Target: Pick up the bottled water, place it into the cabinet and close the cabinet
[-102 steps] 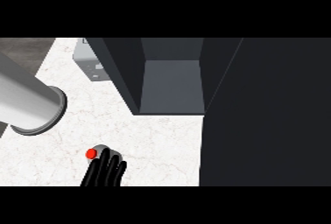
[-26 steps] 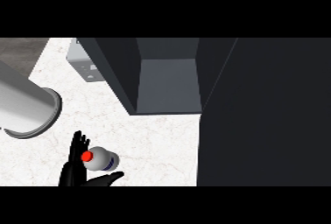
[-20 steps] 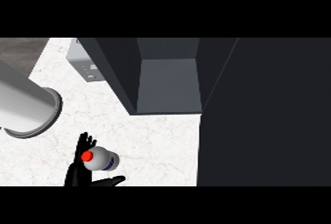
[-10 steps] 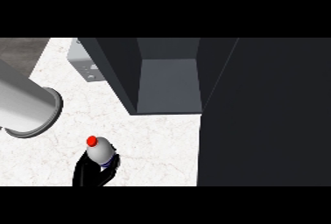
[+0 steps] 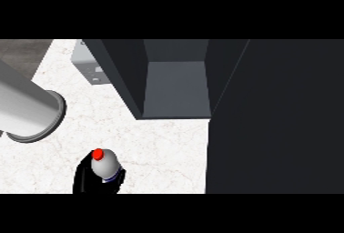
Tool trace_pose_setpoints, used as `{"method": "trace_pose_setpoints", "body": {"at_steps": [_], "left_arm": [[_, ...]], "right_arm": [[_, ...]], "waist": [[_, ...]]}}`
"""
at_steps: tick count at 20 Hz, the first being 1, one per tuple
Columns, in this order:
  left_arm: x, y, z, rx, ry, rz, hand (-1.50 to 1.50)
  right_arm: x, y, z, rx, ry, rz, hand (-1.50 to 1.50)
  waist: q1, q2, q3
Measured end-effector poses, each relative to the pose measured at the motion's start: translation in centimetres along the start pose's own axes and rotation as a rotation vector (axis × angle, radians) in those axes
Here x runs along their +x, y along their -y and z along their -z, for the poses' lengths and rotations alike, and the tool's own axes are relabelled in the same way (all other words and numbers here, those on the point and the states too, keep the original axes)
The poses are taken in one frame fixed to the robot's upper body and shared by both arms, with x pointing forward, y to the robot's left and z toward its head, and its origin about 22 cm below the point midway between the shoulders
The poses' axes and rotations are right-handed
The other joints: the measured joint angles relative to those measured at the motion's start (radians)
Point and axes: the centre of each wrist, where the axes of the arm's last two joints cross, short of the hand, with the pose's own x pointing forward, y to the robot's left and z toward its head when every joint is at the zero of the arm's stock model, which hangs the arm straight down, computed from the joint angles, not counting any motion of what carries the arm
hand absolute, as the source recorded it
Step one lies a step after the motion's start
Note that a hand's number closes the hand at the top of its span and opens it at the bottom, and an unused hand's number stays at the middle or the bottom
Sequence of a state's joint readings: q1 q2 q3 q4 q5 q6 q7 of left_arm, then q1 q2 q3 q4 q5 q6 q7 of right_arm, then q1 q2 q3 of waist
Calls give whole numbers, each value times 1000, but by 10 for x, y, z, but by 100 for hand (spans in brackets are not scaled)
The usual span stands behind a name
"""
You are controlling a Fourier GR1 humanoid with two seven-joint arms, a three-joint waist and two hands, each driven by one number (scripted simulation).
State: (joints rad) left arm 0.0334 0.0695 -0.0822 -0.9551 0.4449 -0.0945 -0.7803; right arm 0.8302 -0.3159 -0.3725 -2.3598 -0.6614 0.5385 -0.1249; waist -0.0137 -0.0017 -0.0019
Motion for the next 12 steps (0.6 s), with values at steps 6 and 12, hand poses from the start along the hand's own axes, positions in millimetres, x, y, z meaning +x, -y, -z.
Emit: {"method": "trace_pose_setpoints", "body": {"at_steps": [6,12], "left_arm": [[29,-44,42,-43,29,12,150],[45,-42,69,-118,11,30,150]], "right_arm": [[-2,1,1,1,23,18,-150],[1,4,0,-3,18,12,-150]], "waist": [[-4,2,0],[-2,0,0]]}}
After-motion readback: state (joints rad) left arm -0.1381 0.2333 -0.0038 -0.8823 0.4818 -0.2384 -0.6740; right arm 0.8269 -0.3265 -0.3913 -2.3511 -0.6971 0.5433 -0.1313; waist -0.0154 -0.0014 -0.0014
